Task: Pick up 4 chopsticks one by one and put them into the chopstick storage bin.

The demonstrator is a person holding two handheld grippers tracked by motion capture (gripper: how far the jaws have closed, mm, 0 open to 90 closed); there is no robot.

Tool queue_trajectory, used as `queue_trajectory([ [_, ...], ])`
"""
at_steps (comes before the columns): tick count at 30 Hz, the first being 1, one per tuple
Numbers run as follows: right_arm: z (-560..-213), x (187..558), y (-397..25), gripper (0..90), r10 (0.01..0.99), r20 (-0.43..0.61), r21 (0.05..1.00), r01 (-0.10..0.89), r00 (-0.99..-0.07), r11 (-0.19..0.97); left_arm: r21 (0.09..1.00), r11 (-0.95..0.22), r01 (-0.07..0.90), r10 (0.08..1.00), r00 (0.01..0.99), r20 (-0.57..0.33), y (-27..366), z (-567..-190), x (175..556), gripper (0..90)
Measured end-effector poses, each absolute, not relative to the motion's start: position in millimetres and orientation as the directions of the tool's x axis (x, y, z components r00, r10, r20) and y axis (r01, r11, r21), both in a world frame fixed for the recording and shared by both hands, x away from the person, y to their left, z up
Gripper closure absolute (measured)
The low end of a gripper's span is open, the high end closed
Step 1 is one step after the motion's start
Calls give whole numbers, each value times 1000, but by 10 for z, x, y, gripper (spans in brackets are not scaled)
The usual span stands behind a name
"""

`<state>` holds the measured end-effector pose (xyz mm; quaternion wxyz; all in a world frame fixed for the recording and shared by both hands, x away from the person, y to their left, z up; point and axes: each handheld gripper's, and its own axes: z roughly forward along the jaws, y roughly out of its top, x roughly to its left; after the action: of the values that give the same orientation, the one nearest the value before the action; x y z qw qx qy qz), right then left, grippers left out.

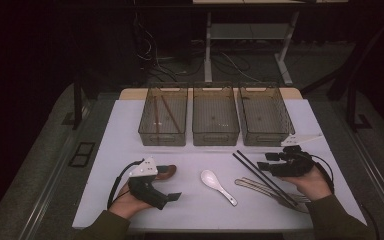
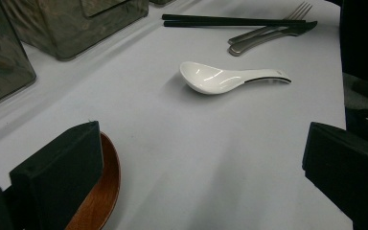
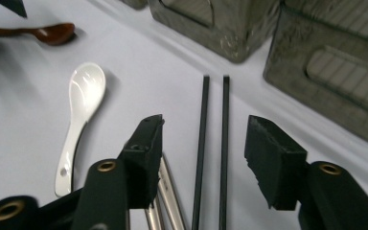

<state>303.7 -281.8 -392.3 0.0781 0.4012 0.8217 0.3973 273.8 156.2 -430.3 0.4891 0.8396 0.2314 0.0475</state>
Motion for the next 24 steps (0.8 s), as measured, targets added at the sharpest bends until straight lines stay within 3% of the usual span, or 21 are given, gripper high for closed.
queue_trajectory([
  [10,-4138,2887,-2923,642,744,130,656,620,-655,430,841,-421,339,432,890,-142,1557,-4305,2734,0],
  [17,-4210,2924,-2933,748,749,148,632,645,-645,430,843,-416,341,432,890,-147,1552,-4308,2729,0],
  [24,-4305,2968,-2886,785,747,147,601,658,-649,453,841,-419,342,431,890,-147,1548,-4307,2727,0],
])
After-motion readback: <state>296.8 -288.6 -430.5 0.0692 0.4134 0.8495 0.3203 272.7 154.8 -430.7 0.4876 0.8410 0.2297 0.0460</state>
